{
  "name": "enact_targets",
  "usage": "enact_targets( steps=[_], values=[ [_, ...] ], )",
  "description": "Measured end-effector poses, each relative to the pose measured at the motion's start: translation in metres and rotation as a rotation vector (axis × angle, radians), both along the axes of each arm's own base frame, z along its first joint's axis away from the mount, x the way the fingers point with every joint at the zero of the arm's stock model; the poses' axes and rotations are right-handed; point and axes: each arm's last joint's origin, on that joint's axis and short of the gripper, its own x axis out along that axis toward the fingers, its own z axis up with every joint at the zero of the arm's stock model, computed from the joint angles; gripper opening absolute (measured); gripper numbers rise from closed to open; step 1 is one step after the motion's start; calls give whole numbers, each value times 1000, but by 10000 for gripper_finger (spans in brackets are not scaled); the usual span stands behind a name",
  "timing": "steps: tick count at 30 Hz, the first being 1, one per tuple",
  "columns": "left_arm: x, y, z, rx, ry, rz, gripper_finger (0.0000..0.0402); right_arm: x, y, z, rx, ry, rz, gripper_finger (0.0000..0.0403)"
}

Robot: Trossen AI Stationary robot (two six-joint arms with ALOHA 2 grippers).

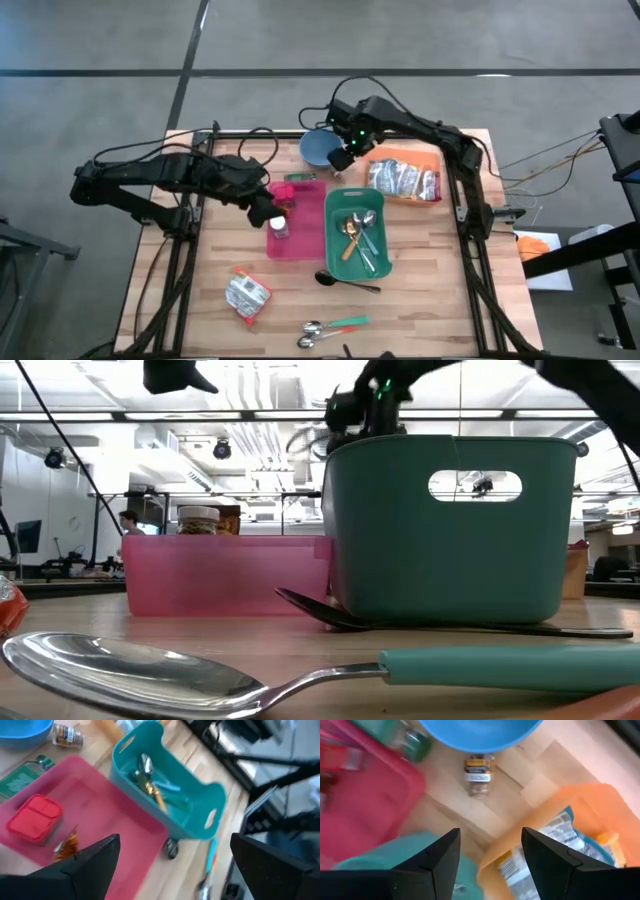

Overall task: Pick & Place Food Item
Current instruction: Put the brown spice bottle into the red bin

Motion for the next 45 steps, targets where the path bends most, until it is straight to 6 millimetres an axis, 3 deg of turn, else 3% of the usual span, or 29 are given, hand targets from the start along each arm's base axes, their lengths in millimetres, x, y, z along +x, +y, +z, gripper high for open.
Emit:
enact_targets(
  steps=[7, 13, 25, 33, 45],
  values=[
    [4, 1, 5, -43, -68, 69, 380, 17, -7, -46, 98, 58, 117, 208],
    [4, 1, 5, -50, -65, 76, 380, 24, -13, -62, 118, 49, 110, 208],
    [4, 1, 5, -50, -64, 76, 380, 26, -19, -75, 111, 21, 45, 208],
    [4, 0, 5, -61, -63, 69, 380, 26, -12, -85, 171, 21, 54, 208],
    [4, 0, 4, -44, -59, 51, 380, 31, -11, -82, 131, -3, 72, 208]
  ],
)
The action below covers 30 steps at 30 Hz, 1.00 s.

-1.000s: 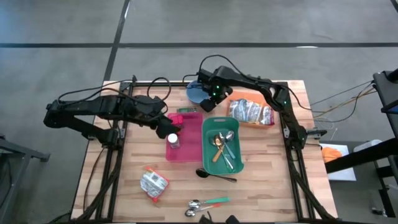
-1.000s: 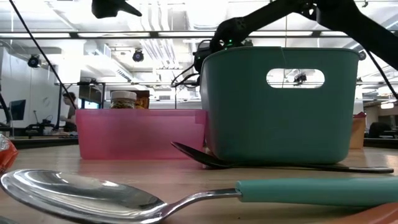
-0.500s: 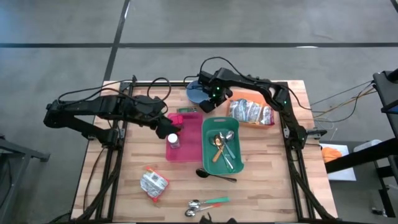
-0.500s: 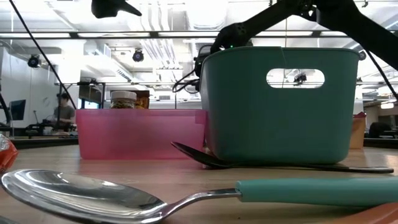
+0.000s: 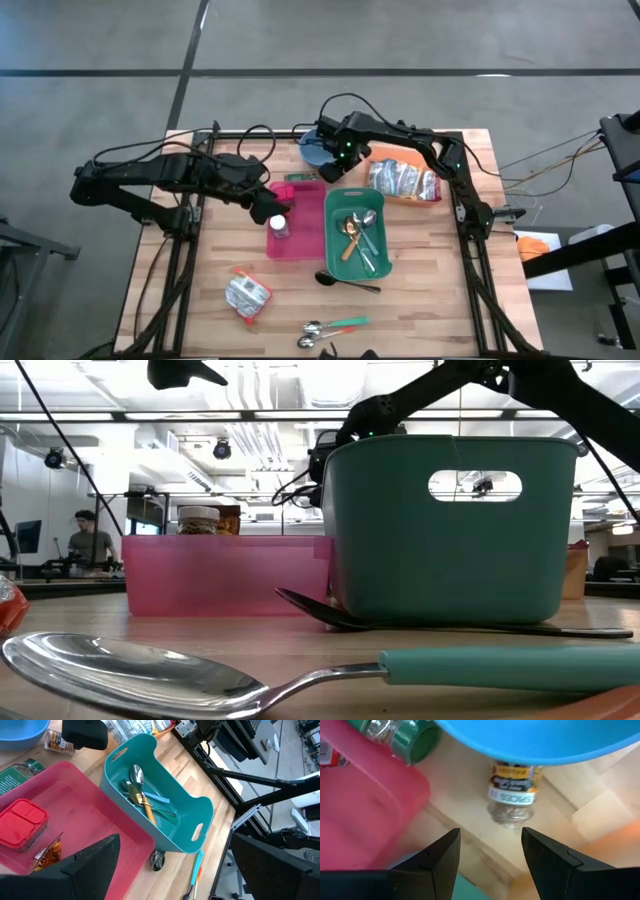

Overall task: Pick & Place Food Item
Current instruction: Put the brown spice bottle into the red bin

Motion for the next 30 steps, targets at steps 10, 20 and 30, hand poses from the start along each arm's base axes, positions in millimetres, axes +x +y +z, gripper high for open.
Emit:
enact_targets(
  steps=[10, 20, 30],
  values=[
    [-1, 0, -1, 4, 13, -8, 380, 0, 1, -2, -7, 9, 2, 208],
    [-1, 0, -1, 3, 13, -21, 380, -2, 1, -5, -23, 39, -33, 208],
    [-1, 0, -1, 3, 13, -21, 380, 1, 4, -3, -54, 20, 60, 208]
  ],
)
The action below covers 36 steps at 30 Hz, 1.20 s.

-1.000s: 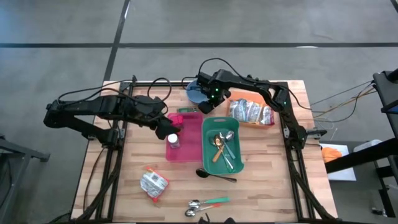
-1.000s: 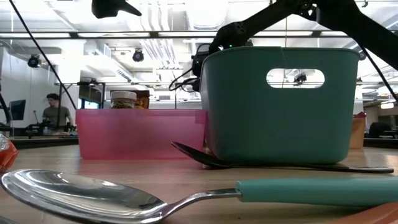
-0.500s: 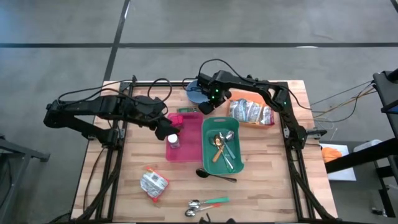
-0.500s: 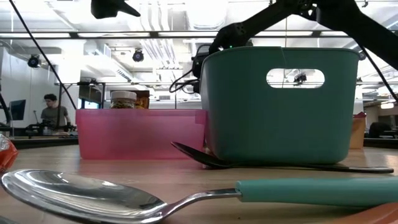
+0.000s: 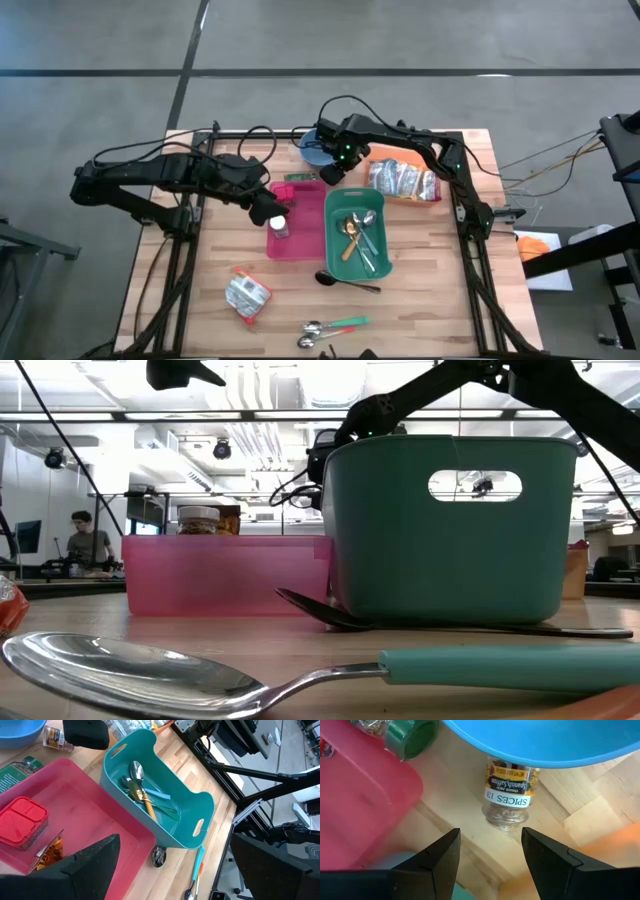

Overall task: Pick & Place Food Item
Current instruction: Put the brown spice bottle into the red bin

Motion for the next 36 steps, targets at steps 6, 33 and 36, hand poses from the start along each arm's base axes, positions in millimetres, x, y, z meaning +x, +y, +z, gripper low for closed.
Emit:
enact_targets(
  steps=[6, 33, 36],
  values=[
    [0, 0, 0, 0, 0, 0, 380, 0, 0, 0, 0, 0, 0, 208],
    [0, 0, 0, 1, -1, -12, 380, 21, 13, 1, -116, -94, 6, 370],
    [0, 0, 0, -2, 0, -15, 380, 20, 13, 1, -135, -86, 12, 370]
  ],
)
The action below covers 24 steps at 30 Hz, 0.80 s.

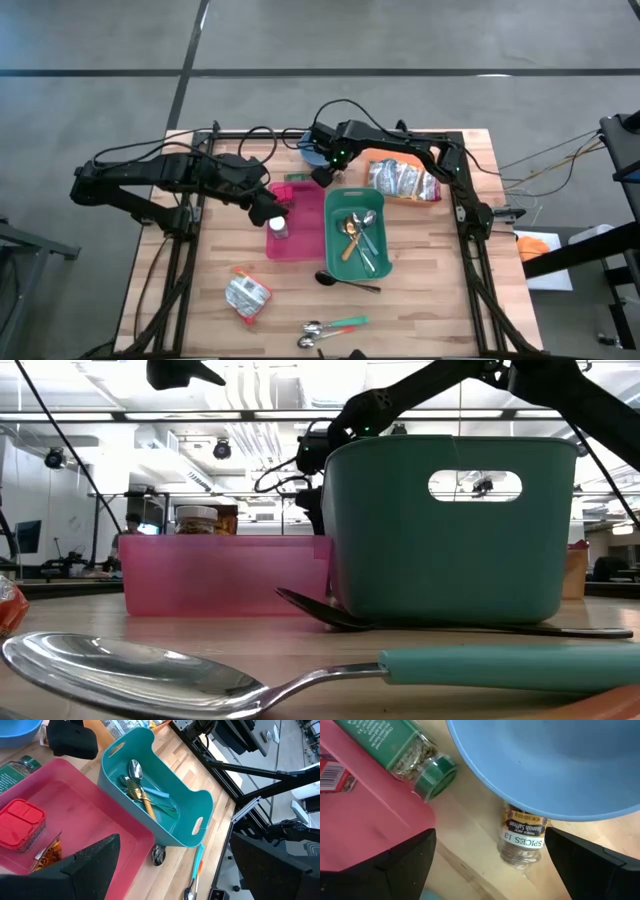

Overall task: Pick & Place Food Item
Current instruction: Put the brown spice bottle into the red bin

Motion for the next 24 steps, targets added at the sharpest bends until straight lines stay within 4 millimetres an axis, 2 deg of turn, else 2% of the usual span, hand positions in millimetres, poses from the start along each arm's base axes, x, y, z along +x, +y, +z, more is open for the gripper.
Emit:
enact_targets(
  steps=[8, 19, 24],
  values=[
    [0, 0, 0, 0, 0, -3, 380, -4, 1, -10, 15, 36, -4, 370],
    [0, 0, 0, 0, 0, -4, 380, -14, -7, -29, 20, 65, -61, 370],
    [0, 0, 0, 0, 0, -4, 380, -14, -7, -33, 22, 63, -64, 338]
  ],
)
